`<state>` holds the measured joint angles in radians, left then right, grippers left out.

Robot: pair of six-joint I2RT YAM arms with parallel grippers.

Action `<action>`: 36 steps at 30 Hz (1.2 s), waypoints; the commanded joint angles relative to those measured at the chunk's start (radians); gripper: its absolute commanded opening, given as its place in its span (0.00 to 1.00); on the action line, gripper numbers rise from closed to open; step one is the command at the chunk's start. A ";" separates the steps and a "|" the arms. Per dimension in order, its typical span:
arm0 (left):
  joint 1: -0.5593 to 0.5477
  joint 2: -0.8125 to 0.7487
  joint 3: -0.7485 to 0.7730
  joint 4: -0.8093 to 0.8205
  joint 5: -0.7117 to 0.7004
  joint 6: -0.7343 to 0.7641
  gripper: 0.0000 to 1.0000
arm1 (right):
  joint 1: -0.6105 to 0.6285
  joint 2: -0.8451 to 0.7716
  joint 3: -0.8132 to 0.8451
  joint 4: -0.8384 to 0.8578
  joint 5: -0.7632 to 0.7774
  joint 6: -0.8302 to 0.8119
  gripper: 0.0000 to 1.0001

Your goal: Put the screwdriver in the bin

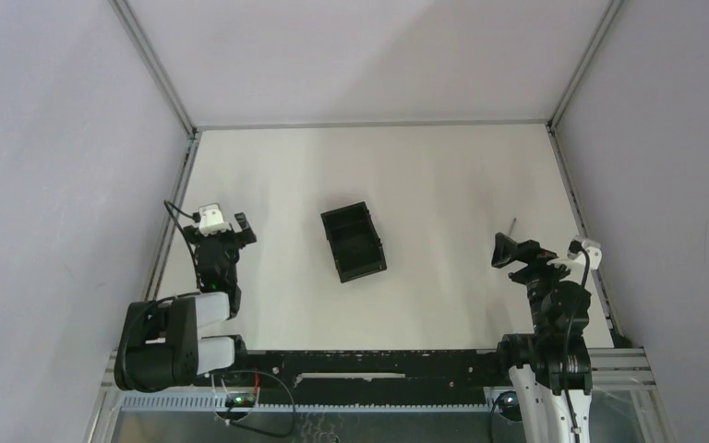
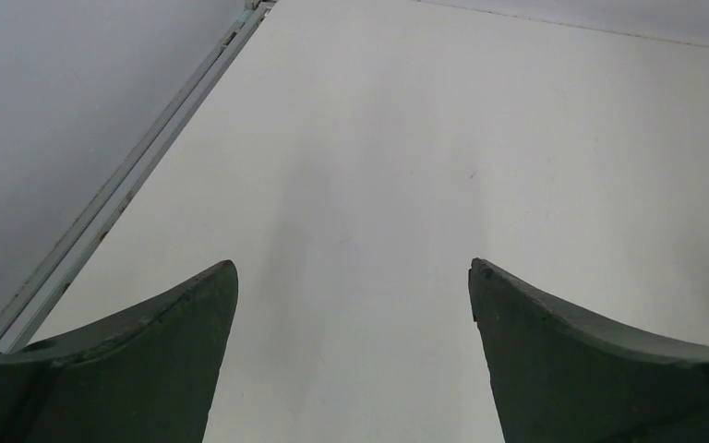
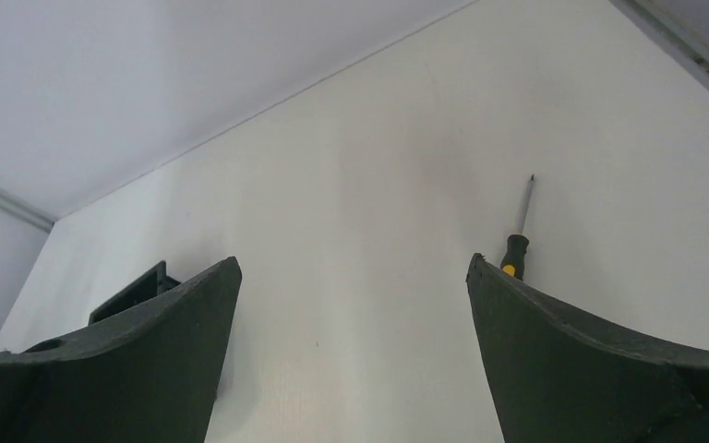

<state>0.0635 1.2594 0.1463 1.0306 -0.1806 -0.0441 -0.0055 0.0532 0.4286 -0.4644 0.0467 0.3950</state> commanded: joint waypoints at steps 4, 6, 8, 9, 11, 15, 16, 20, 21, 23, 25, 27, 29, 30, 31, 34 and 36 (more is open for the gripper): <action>-0.005 0.000 0.045 0.032 -0.003 0.019 1.00 | 0.001 -0.006 0.019 0.095 0.151 0.173 1.00; -0.005 0.000 0.045 0.032 -0.003 0.018 1.00 | 0.001 0.001 0.041 0.166 0.035 0.115 1.00; -0.005 0.000 0.044 0.032 -0.003 0.018 1.00 | 0.001 0.035 0.070 0.254 -0.031 0.076 1.00; -0.005 0.000 0.044 0.032 -0.002 0.018 1.00 | 0.002 0.072 0.112 0.268 -0.036 0.061 0.99; -0.005 0.000 0.044 0.032 -0.002 0.017 1.00 | 0.001 0.181 0.212 0.238 -0.037 0.018 0.94; -0.006 0.000 0.044 0.032 -0.004 0.017 1.00 | 0.000 0.564 0.530 -0.018 0.070 -0.064 0.91; -0.005 0.000 0.044 0.032 -0.002 0.017 1.00 | -0.002 0.630 0.613 -0.100 0.101 -0.081 0.92; -0.005 0.000 0.045 0.032 -0.002 0.017 1.00 | -0.058 1.095 0.915 -0.454 0.112 -0.126 0.99; -0.005 0.000 0.045 0.032 -0.003 0.017 1.00 | -0.087 1.182 0.960 -0.518 0.096 -0.124 1.00; -0.005 0.000 0.045 0.032 -0.003 0.017 1.00 | -0.120 1.315 0.979 -0.567 0.089 -0.124 1.00; -0.005 0.000 0.044 0.032 -0.003 0.017 1.00 | -0.143 1.399 0.934 -0.529 0.043 -0.133 0.99; -0.005 0.000 0.044 0.032 -0.003 0.017 1.00 | -0.155 1.477 0.885 -0.477 -0.011 -0.140 0.94; -0.005 0.000 0.045 0.032 -0.004 0.017 1.00 | -0.157 1.560 0.846 -0.434 -0.032 -0.149 0.88; -0.005 0.000 0.045 0.032 -0.003 0.017 1.00 | -0.157 1.603 0.834 -0.418 -0.035 -0.155 0.85; -0.004 -0.001 0.045 0.032 -0.003 0.017 1.00 | -0.157 1.639 0.824 -0.403 -0.036 -0.164 0.84; -0.005 0.000 0.045 0.032 -0.003 0.017 1.00 | -0.156 1.749 0.801 -0.370 -0.033 -0.172 0.76; -0.004 0.000 0.044 0.032 -0.004 0.017 1.00 | -0.157 1.791 0.784 -0.347 -0.022 -0.174 0.69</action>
<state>0.0635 1.2594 0.1467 1.0306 -0.1806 -0.0437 -0.1619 1.7935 1.2240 -0.8669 0.0307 0.2474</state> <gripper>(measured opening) 0.996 0.744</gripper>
